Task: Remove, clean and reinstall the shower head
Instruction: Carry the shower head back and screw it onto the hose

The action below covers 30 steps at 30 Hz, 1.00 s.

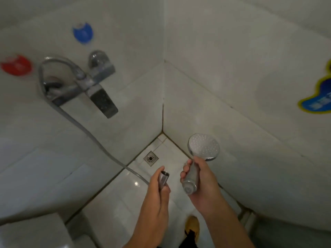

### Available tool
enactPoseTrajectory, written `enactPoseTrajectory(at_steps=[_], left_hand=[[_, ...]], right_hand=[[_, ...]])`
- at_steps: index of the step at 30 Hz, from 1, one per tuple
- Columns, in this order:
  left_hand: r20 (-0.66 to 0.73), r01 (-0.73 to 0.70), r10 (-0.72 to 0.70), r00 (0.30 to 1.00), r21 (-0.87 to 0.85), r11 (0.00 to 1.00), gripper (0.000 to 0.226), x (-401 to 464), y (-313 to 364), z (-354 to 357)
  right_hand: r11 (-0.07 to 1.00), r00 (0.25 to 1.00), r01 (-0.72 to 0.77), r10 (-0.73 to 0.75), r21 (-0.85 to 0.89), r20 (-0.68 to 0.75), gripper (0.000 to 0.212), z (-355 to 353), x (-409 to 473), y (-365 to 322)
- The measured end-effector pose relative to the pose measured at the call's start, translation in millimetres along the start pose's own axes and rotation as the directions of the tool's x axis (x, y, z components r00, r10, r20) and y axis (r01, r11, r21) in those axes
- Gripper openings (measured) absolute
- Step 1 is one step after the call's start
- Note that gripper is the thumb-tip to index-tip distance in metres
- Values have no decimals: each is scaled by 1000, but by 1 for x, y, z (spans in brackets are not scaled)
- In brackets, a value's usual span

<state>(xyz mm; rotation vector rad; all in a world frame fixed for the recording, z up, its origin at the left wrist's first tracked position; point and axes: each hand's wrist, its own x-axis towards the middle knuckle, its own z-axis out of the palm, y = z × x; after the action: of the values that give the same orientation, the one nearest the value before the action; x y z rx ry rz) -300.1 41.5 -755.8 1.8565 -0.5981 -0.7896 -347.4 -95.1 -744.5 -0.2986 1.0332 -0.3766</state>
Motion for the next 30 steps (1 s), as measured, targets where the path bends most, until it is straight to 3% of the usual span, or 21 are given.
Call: enactPoseTrajectory(at_steps=[9,15,19,26,30], left_hand=[[-132,-108,95,987,-93,990,16,-29,75,-22],[-87,-154,154,984,13,988,19,-44,101,-37],[-87,-181,186,979,63,981,15,-55,107,-37],[3,-110,110,994,25,994,28,-53,98,-31],[-45,-156,158,986,40,987,28,-44,99,-30]], right_hand=[[997,997,73,-72,-20,40,23,26,-60,-26],[983,982,177,-179,43,60,26,41,-73,-34],[971,969,240,-239,-4,58,29,48,-76,-37],[959,958,283,-281,-26,49,29,60,-77,-45],[962,962,271,-269,-34,54,29,65,-76,-48]])
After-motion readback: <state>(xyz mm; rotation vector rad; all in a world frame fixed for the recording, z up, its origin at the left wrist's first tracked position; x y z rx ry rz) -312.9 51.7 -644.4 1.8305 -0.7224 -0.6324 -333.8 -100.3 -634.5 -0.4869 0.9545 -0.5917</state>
